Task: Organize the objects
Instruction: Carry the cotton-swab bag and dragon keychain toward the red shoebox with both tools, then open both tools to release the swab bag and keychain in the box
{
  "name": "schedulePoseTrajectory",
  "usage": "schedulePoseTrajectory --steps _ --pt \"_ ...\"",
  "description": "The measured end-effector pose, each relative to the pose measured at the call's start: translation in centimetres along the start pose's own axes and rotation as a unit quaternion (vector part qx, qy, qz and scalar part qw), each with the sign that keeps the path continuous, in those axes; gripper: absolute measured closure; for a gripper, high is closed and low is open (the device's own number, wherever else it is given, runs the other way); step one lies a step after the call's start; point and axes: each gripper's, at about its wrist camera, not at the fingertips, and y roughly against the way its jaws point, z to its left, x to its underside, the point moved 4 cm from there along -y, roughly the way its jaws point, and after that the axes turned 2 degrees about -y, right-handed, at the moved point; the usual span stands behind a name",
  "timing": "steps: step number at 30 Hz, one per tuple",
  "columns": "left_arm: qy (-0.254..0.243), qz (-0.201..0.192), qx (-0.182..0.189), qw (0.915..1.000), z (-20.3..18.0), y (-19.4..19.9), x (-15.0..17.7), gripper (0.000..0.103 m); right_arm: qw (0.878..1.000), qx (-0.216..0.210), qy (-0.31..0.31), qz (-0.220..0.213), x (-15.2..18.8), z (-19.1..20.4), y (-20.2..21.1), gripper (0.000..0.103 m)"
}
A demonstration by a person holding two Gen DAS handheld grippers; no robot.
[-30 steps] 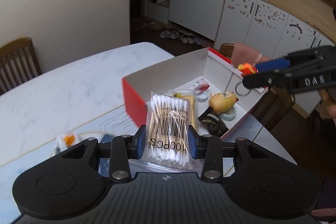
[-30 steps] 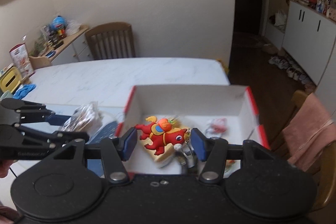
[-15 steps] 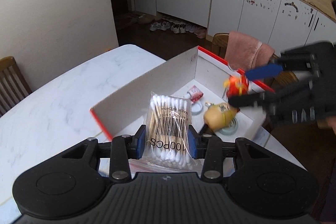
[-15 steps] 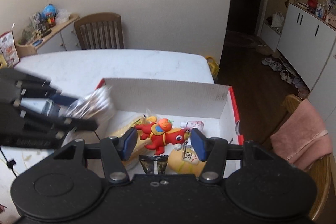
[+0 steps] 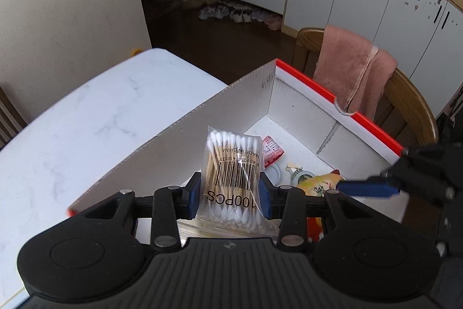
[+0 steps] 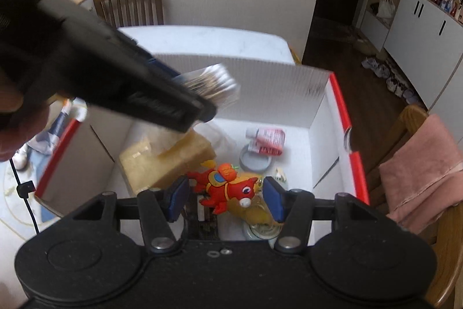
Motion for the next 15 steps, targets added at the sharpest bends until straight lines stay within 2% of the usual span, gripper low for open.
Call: schedulePoseTrajectory --steps 4,15 --pt "-0.004 0.016 -0.005 0.9999 -0.2 -2.1 -0.3 0.065 1.000 -0.001 -0.001 0.015 0.3 -0.2 -1.0 0.048" --pt "-0.009 0.050 -0.006 0.9987 -0.5 -5.4 -0.2 0.063 1.000 0.008 0.011 0.016 0.3 0.0 -1.5 0.047"
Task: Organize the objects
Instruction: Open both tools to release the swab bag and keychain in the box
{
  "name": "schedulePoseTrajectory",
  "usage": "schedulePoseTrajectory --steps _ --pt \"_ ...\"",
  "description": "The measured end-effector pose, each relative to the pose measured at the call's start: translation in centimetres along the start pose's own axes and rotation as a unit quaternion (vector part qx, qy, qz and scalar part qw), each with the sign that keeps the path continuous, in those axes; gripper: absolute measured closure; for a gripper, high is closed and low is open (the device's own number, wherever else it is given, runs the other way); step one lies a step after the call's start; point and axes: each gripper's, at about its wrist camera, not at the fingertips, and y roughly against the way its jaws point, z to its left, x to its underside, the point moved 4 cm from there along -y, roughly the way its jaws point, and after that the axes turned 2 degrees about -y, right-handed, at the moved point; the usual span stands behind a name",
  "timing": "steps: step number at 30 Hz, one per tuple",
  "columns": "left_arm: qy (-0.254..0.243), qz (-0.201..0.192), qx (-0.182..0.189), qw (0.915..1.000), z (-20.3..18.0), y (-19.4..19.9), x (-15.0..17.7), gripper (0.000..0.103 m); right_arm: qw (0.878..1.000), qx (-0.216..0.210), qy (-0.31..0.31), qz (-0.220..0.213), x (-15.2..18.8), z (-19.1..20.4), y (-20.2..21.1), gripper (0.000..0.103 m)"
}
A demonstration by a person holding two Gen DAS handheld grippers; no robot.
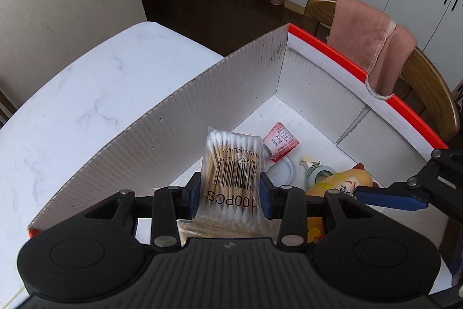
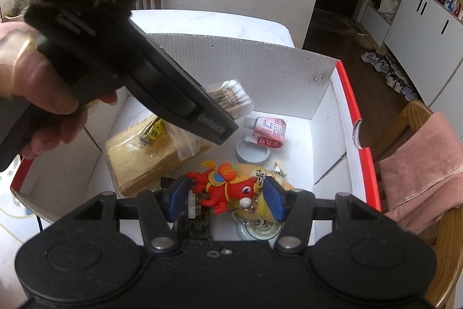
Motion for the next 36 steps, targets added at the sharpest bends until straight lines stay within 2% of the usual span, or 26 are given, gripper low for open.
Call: schedulePoseTrajectory --steps 7,12,23,36 --pt "0.003 0.008 0.002 1.0000 0.0 -0.8 -0.2 0.061 1.000 -0.001 -0.004 0.002 -0.3 -0.1 0.1 0.046" --pt "0.003 0.002 -0.003 1.0000 0.0 -0.7 0.1 0.041 1.000 -0.001 -0.008 0.000 -0.3 -0.3 0.1 0.044" --pt "0.012 -0.021 0.002 0.9997 0.1 1.4 0.9 0.040 1.000 -0.006 -0.016 -0.010 -0.2 -0.4 1.5 0.040" --pt "0.023 -0.084 0.021 0.9959 0.3 7.7 2.6 0.041 0.999 -0.013 -0.028 -0.041 -0.4 0.2 4.9 0.035"
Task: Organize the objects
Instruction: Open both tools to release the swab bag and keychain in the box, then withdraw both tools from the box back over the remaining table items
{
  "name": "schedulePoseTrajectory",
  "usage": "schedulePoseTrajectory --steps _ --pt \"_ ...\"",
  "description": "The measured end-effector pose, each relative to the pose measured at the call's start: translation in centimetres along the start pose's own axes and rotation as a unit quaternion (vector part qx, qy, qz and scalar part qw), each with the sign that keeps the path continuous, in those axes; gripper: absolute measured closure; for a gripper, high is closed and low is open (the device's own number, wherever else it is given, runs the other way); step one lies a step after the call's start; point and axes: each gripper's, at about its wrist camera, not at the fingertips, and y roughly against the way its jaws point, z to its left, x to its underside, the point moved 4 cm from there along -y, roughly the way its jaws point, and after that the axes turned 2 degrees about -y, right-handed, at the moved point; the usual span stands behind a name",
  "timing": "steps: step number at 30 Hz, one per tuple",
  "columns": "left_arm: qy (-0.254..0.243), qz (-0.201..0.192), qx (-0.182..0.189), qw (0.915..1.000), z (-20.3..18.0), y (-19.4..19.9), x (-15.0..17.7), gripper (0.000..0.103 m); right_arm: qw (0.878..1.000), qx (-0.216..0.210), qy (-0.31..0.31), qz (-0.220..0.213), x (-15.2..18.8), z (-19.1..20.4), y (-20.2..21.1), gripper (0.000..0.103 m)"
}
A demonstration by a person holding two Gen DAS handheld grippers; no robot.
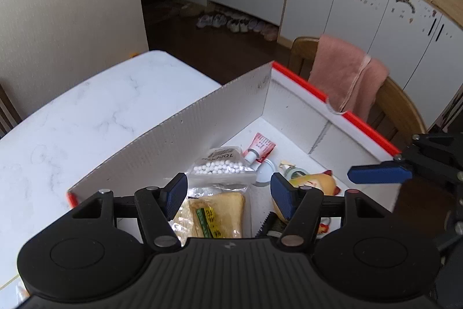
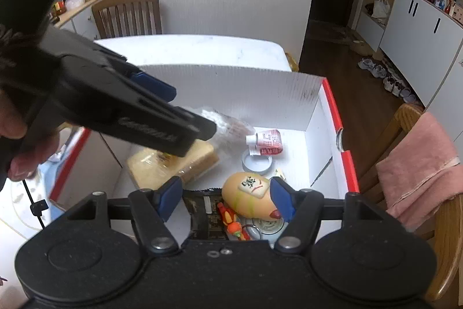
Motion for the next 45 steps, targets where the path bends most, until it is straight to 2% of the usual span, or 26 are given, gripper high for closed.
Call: schedulePoseTrajectory --steps 10,16,18,22,25,29,32,37,41,45 --pt "0.009 -0.046 0.016 0.9988 0.6 5.8 2.0 0.041 0.999 0.004 -0.019 -0.030 -0.1 1.5 3.2 0.030" --pt "0.008 -0.067 0.013 0.9976 1.5 9.2 4.2 0.040 0.999 0.007 -0.030 -0.044 0.0 3.3 4.4 0.026" --pt "0.012 -0.073 0.012 0.9972 2.0 10.4 5.0 0.034 0.998 0.005 -0.035 -0.046 0.2 4.1 4.7 0.023" --pt "0.010 -0.082 0.008 0.9966 3.2 12.5 6.9 0.033 0.998 0.002 -0.041 -0.054 0.4 5.8 5.2 0.017" --pt "0.011 -0.087 0.000 0.9961 4.4 13.9 8.8 0.027 0.997 -0.005 -0.046 -0.058 0.6 7.2 5.5 0.012" --pt "0.024 -0.089 -0.007 0.9957 6.5 15.6 11.1 0.026 0.996 -0.013 -0.055 -0.066 0.8 9.1 5.8 0.001" --pt "0.030 -0.092 -0.021 0.9951 8.2 16.8 12.9 0.019 0.996 -0.018 -0.057 -0.066 1.1 10.9 5.7 0.001" --pt "0.036 -0.096 -0.046 0.9937 10.5 18.9 15.6 0.018 0.996 -0.025 -0.062 -0.063 1.4 13.4 5.5 0.000" --pt "0.054 -0.097 -0.045 0.9928 12.3 20.0 17.9 0.017 0.996 -0.027 -0.060 -0.057 1.4 15.5 5.1 0.000" --pt "0.073 -0.088 -0.040 0.9926 13.9 20.3 20.1 0.002 0.997 -0.027 -0.054 -0.050 1.0 17.5 4.2 0.000"
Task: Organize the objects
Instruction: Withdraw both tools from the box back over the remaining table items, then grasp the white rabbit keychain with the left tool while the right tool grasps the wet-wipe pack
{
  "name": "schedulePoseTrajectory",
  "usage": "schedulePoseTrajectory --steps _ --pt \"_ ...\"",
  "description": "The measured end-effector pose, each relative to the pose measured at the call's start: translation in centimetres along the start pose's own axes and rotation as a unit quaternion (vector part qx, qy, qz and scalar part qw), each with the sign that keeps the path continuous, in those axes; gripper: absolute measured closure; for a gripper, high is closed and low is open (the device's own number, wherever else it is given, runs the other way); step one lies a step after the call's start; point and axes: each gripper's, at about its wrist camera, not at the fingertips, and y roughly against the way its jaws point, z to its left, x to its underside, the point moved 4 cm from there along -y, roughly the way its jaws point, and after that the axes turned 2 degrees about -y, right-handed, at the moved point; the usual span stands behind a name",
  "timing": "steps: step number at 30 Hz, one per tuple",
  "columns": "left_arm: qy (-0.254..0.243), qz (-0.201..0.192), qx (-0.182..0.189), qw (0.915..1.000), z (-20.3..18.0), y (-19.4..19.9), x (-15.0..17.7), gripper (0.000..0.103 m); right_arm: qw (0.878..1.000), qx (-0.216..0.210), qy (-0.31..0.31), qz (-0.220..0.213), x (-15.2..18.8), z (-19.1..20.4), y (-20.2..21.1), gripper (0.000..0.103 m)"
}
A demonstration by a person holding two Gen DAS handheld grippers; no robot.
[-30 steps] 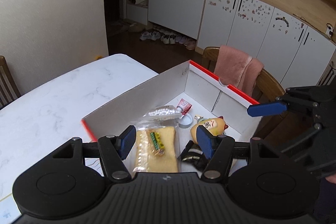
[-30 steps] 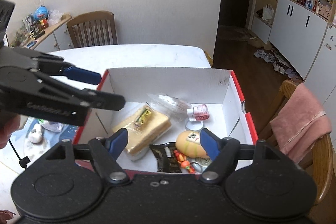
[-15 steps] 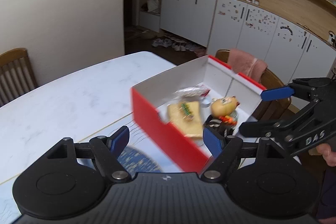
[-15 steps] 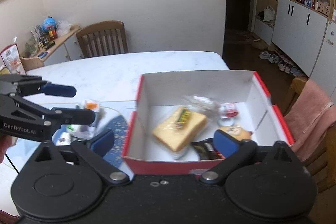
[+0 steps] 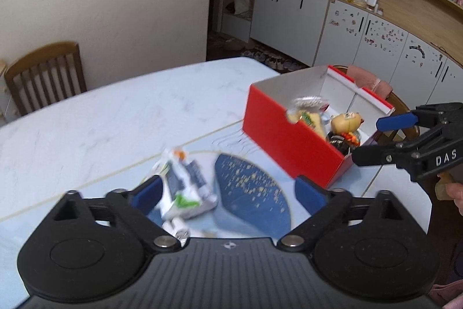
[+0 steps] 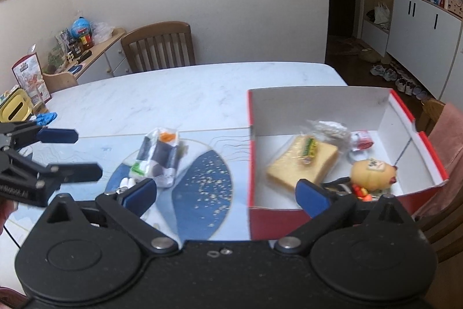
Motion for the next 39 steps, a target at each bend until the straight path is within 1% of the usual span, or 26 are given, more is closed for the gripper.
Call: schedulePoseTrajectory --steps 7,11,14,20,26,33,39 --pt "0.019 0.014 0.005 0.9997 2.3 0.0 3.0 0.000 1.000 -0.007 -0.001 0.018 -1.0 3.4 -3.0 0.000" --pt "0.029 0.020 0.010 0.9993 3.4 -0.7 4.6 0.000 1.000 -0.009 0.000 0.027 -1.8 5.3 -5.2 0.000" --pt "0.044 0.031 0.003 0.9985 4.4 -1.7 5.9 0.000 0.999 -0.010 0.005 0.036 -2.3 6.6 -7.1 0.000" --pt "0.069 0.034 -0.019 0.9968 6.1 -4.0 7.9 0.000 0.998 -0.006 0.015 0.058 -2.6 8.7 -10.9 0.000" --pt "0.059 0.034 -0.038 0.9970 6.3 -6.0 8.6 0.000 0.997 -0.008 0.017 0.077 -3.0 10.0 -14.0 0.000" --pt "0.049 0.038 -0.041 0.9972 6.0 -7.8 9.0 0.000 0.994 0.000 0.024 0.103 -3.1 11.0 -17.2 0.000" --pt "0.039 0.037 -0.061 0.9967 5.9 -9.4 9.5 0.000 0.991 0.006 0.037 0.126 -2.5 11.4 -19.5 0.000"
